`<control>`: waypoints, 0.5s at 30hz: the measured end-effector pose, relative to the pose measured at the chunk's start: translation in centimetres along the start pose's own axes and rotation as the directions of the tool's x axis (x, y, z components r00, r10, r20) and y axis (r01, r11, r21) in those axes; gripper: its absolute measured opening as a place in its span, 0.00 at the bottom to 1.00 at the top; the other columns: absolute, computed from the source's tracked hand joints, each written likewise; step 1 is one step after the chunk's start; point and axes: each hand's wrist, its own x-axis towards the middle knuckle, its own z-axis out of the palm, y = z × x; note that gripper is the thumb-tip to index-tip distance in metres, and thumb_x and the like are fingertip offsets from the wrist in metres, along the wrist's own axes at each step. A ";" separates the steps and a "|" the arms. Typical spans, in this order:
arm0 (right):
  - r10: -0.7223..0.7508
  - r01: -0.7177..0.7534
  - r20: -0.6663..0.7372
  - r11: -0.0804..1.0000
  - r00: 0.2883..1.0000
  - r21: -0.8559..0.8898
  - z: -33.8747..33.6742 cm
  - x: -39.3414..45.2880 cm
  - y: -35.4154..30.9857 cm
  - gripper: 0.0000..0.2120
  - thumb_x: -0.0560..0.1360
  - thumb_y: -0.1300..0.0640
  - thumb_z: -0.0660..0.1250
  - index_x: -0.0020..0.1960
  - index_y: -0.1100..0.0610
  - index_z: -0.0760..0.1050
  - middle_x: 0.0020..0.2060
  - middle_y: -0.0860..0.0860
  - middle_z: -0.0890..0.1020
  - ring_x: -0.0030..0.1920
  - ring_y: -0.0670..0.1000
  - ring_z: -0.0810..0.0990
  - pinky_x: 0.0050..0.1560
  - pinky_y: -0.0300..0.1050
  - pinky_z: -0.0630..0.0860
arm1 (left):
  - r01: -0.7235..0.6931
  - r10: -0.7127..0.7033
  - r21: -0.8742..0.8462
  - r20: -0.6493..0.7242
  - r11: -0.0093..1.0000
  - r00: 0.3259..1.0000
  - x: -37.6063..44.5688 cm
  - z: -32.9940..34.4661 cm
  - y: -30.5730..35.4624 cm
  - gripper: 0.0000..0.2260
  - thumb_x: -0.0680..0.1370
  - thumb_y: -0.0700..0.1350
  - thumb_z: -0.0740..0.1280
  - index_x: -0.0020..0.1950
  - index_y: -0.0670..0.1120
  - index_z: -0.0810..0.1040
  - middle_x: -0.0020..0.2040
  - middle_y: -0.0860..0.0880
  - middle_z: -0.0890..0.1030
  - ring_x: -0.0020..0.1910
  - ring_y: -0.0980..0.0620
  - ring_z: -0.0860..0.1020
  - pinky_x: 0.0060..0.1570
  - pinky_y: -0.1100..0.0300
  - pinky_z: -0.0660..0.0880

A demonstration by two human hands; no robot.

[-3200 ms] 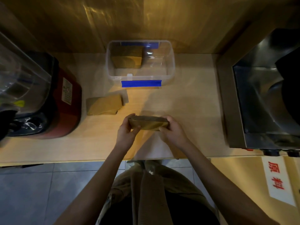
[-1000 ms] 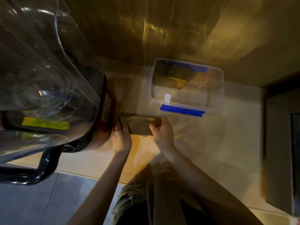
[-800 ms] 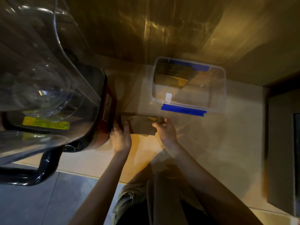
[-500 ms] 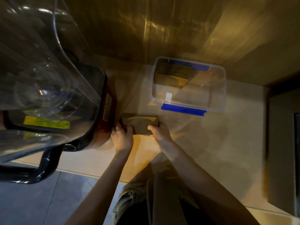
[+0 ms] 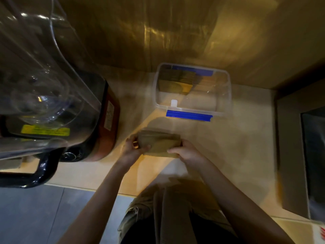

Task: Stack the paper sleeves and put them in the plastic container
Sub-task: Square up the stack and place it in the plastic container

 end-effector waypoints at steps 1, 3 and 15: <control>-0.038 0.038 -0.010 0.999 0.999 -0.035 -0.4 -0.5 0.5 0.14 0.67 0.65 0.71 0.49 0.52 0.74 0.47 0.52 0.79 0.53 0.54 0.78 0.52 0.44 0.75 | -0.011 0.010 0.024 0.036 1.000 0.999 -0.4 0.4 -0.1 0.23 0.68 0.36 0.72 0.60 0.42 0.69 0.55 0.43 0.75 0.53 0.46 0.75 0.43 0.63 0.76; -0.127 0.121 -0.070 0.989 0.989 -0.080 -1.3 -1.5 1.4 0.18 0.68 0.68 0.70 0.52 0.53 0.70 0.47 0.52 0.77 0.48 0.50 0.76 0.45 0.36 0.74 | -0.059 0.050 0.084 0.101 0.995 0.994 -1.1 1.6 -0.3 0.24 0.67 0.36 0.72 0.59 0.43 0.67 0.56 0.44 0.74 0.55 0.47 0.74 0.53 0.55 0.75; -0.342 0.318 -0.264 0.939 0.902 -0.131 -5.0 -6.5 7.0 0.28 0.69 0.68 0.69 0.65 0.54 0.66 0.55 0.48 0.76 0.61 0.50 0.74 0.62 0.47 0.72 | -0.356 0.315 0.235 0.195 0.905 0.929 -4.1 7.7 -2.0 0.29 0.68 0.38 0.71 0.66 0.46 0.63 0.60 0.45 0.74 0.60 0.49 0.73 0.60 0.55 0.72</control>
